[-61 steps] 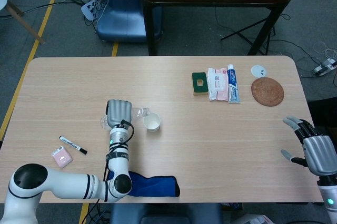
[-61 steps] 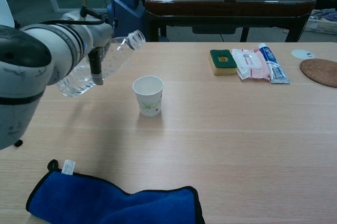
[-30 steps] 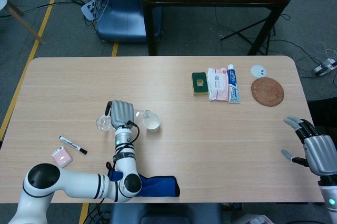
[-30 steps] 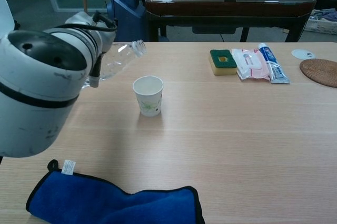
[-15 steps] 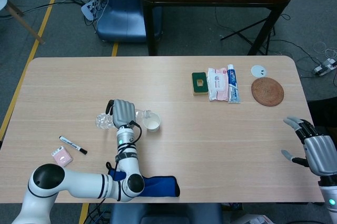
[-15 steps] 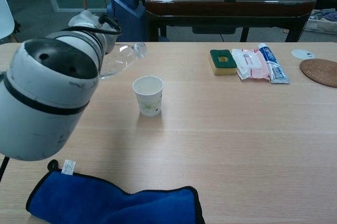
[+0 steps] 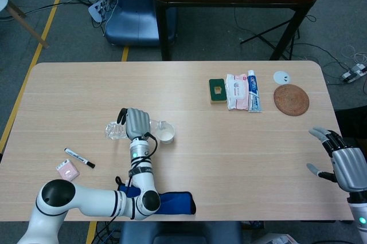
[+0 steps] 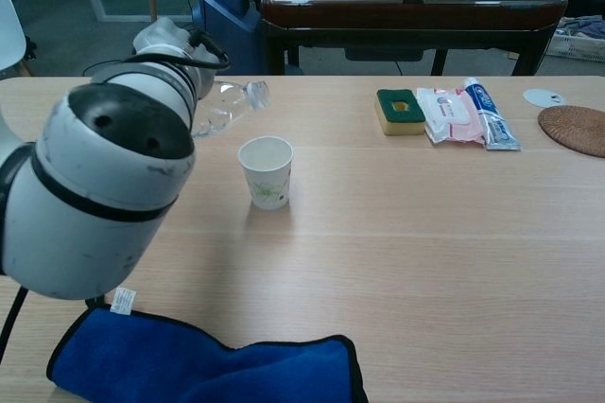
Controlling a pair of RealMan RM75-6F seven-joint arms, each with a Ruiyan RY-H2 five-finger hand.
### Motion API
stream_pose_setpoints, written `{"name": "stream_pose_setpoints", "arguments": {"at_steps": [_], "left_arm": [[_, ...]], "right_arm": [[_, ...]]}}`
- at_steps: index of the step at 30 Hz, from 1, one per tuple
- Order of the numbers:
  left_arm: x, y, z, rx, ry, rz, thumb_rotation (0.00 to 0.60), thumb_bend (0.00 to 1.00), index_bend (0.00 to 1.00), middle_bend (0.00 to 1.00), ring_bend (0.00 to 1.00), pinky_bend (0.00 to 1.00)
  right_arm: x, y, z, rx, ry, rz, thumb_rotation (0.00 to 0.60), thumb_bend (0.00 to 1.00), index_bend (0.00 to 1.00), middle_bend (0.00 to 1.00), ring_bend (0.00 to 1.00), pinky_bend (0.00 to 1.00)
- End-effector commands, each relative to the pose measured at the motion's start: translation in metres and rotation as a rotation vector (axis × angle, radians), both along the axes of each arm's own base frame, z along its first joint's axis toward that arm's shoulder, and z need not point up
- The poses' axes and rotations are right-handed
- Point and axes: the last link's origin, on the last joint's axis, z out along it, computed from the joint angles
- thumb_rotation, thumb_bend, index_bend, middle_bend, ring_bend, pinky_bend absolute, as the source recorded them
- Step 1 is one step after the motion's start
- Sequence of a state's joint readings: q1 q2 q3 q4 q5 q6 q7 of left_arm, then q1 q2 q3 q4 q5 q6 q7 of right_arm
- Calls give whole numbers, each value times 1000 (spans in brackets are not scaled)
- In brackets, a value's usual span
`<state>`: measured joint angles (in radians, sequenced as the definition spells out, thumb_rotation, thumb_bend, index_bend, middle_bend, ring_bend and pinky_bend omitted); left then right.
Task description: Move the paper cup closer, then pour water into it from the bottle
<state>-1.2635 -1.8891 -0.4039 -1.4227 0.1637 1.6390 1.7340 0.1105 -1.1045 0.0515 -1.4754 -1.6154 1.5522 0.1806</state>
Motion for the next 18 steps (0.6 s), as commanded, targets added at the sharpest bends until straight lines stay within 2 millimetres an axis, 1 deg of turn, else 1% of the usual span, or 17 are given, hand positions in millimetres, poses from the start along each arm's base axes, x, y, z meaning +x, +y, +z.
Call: {"name": "stream_pose_setpoints", "arguments": {"at_steps": [1, 18], "left_arm": [[1, 0, -1, 1, 11, -5, 600, 65, 681, 657, 561, 550], [-1, 1, -2, 11, 88, -11, 600, 65, 683, 660, 561, 550]], "right_arm": [[0, 0, 0, 0, -1, 0, 600, 44, 200, 200, 188, 460], [0, -1, 0, 4, -1, -4, 600, 44, 200, 200, 188, 460]]}}
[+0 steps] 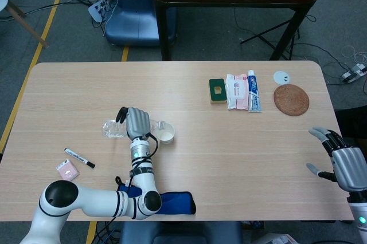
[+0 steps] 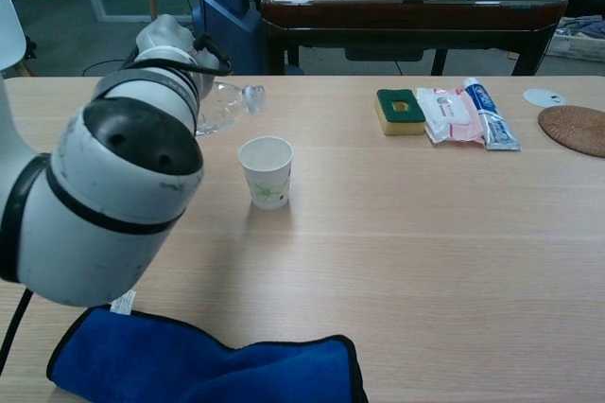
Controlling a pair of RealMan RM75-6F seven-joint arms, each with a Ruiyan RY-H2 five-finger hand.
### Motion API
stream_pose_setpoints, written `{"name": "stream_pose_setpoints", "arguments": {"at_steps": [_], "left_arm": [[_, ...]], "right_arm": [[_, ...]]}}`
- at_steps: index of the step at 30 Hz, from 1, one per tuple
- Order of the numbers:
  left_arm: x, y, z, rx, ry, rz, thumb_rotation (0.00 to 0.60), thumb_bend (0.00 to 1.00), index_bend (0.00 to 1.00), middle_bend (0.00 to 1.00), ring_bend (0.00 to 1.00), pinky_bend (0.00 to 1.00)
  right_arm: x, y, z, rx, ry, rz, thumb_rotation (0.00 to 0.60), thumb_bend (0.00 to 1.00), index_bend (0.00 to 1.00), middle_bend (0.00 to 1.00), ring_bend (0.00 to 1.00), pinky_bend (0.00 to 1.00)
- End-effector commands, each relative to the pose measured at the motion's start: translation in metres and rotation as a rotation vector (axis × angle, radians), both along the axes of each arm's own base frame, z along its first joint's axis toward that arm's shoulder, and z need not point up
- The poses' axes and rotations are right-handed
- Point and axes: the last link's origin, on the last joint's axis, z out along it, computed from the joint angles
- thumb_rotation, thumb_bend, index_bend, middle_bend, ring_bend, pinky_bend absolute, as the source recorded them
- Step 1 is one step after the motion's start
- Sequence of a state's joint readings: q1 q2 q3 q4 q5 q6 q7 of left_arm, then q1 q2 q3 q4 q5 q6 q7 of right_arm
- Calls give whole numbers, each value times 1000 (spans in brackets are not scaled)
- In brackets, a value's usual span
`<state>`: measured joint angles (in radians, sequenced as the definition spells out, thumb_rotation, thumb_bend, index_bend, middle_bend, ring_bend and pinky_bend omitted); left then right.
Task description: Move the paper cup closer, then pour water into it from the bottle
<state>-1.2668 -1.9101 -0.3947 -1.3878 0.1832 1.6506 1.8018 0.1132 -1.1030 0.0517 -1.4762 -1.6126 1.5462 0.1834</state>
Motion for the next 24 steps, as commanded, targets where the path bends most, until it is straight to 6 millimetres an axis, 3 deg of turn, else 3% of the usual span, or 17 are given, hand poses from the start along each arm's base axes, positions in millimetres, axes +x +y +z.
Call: {"name": "stream_pose_setpoints", "arguments": {"at_steps": [1, 24], "left_arm": [[0, 0, 0, 3, 7, -4, 600, 65, 683, 660, 561, 550], [2, -1, -1, 14, 91, -26, 600, 65, 683, 661, 561, 550]], "right_arm": [[0, 0, 0, 0, 0, -1, 600, 43, 199, 200, 188, 460], [0, 1, 0, 1, -1, 3, 600, 44, 200, 200, 188, 460]]}}
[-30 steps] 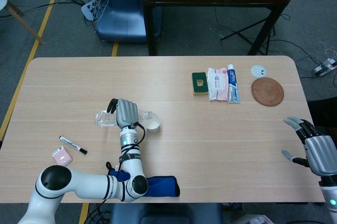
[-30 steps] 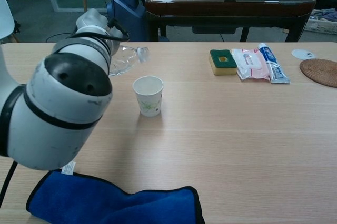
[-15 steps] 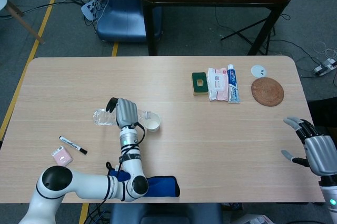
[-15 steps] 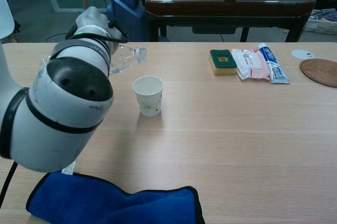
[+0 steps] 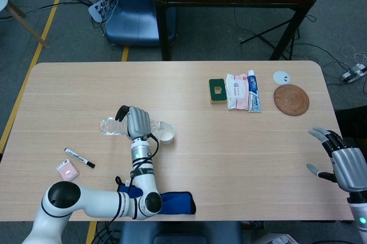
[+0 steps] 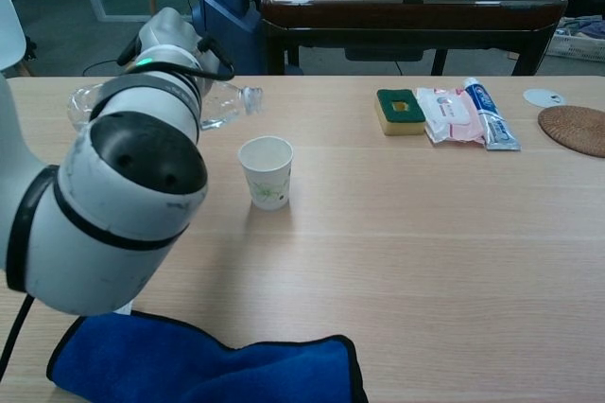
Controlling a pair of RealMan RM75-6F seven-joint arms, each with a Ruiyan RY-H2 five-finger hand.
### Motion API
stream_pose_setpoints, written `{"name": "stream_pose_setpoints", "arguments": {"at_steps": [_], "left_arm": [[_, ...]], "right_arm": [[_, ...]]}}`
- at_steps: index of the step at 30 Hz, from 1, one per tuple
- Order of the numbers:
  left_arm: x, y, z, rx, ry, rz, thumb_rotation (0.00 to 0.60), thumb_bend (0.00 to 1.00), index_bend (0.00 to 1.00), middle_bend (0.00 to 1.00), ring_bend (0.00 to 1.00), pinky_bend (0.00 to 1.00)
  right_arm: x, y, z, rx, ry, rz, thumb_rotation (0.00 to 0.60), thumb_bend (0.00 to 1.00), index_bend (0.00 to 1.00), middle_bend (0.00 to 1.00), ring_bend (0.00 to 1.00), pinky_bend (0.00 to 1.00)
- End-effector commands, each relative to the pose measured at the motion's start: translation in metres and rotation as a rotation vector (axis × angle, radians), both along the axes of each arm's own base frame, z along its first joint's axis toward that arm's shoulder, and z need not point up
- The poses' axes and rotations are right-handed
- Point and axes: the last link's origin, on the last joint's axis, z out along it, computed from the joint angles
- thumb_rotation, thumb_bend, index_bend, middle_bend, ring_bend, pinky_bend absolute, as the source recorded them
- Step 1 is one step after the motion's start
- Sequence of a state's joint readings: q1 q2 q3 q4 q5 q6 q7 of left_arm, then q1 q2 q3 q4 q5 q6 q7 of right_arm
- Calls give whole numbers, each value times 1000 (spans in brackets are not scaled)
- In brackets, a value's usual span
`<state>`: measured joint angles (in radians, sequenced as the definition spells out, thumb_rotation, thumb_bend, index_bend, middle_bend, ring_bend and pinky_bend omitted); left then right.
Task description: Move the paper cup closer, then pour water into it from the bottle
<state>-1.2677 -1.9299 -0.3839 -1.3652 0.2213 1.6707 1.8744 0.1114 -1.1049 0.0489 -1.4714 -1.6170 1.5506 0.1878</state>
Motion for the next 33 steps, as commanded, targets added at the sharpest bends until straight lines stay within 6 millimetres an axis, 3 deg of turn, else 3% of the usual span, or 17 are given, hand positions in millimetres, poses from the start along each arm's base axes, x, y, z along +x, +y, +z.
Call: {"name": "stream_pose_setpoints", "arguments": {"at_steps": [1, 33], "left_arm": [[0, 0, 0, 1, 3, -2, 600, 65, 683, 661, 561, 550], [3, -2, -7, 5, 82, -14, 600, 65, 685, 665, 561, 550]], "right_arm": [[0, 0, 0, 0, 0, 0, 600, 44, 200, 200, 188, 460], [1, 1, 1, -1, -4, 7, 600, 43, 200, 200, 188, 460]]}}
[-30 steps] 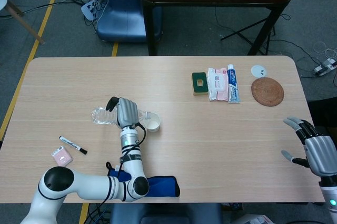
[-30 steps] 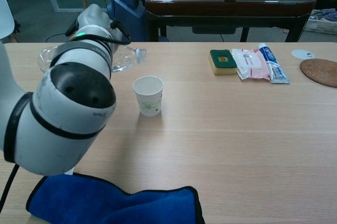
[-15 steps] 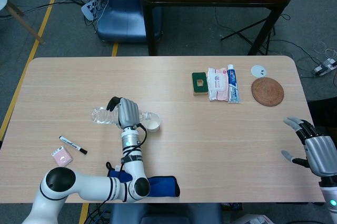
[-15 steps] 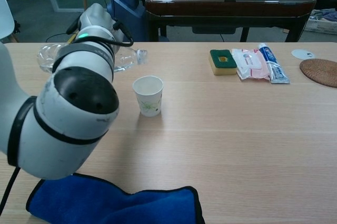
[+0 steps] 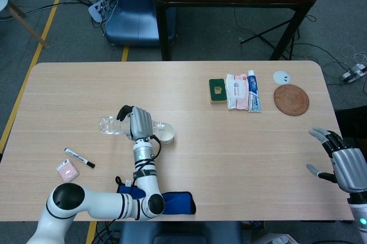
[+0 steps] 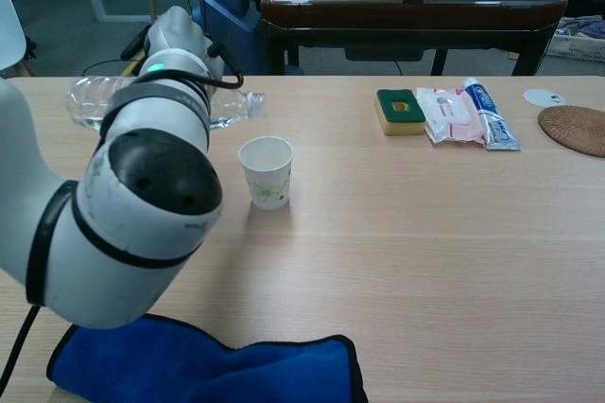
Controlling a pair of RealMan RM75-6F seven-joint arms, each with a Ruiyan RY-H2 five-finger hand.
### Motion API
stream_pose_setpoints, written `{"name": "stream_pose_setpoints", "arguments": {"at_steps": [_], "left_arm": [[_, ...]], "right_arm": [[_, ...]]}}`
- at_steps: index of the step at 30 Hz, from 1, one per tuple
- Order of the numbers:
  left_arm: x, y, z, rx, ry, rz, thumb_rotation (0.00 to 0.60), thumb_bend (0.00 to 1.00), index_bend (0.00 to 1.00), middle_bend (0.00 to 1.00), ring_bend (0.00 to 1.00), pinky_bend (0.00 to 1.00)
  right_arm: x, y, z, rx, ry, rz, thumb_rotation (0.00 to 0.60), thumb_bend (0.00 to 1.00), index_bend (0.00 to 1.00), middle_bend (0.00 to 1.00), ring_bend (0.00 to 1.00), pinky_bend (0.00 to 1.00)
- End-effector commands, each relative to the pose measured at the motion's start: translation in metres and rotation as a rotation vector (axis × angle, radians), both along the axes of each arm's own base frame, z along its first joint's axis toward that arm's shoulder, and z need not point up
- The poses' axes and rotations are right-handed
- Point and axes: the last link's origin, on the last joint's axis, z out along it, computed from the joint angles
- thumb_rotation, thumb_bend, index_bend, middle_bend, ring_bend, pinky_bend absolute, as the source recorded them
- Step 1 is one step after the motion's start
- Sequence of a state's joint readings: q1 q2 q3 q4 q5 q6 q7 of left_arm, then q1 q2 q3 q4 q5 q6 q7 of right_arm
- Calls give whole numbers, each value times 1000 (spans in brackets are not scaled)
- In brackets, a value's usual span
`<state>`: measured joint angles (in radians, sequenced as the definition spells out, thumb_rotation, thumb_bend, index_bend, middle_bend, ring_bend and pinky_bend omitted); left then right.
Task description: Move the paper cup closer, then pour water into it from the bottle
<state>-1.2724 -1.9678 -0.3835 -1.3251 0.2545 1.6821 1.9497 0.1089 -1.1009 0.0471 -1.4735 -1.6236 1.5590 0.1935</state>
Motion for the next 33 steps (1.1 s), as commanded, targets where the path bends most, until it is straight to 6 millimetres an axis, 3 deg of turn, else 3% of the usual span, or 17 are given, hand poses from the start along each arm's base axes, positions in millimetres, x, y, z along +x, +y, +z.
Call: {"name": "stream_pose_setpoints", "arguments": {"at_steps": [1, 33], "left_arm": [[-1, 0, 0, 1, 2, 4, 600, 65, 685, 665, 561, 550], [-7, 3, -1, 8, 36, 16, 600, 65, 692, 671, 564, 552]], "right_arm": [[0, 0, 0, 0, 0, 0, 600, 44, 199, 200, 188, 460], [-1, 0, -1, 6, 3, -4, 600, 44, 200, 200, 188, 460]]}}
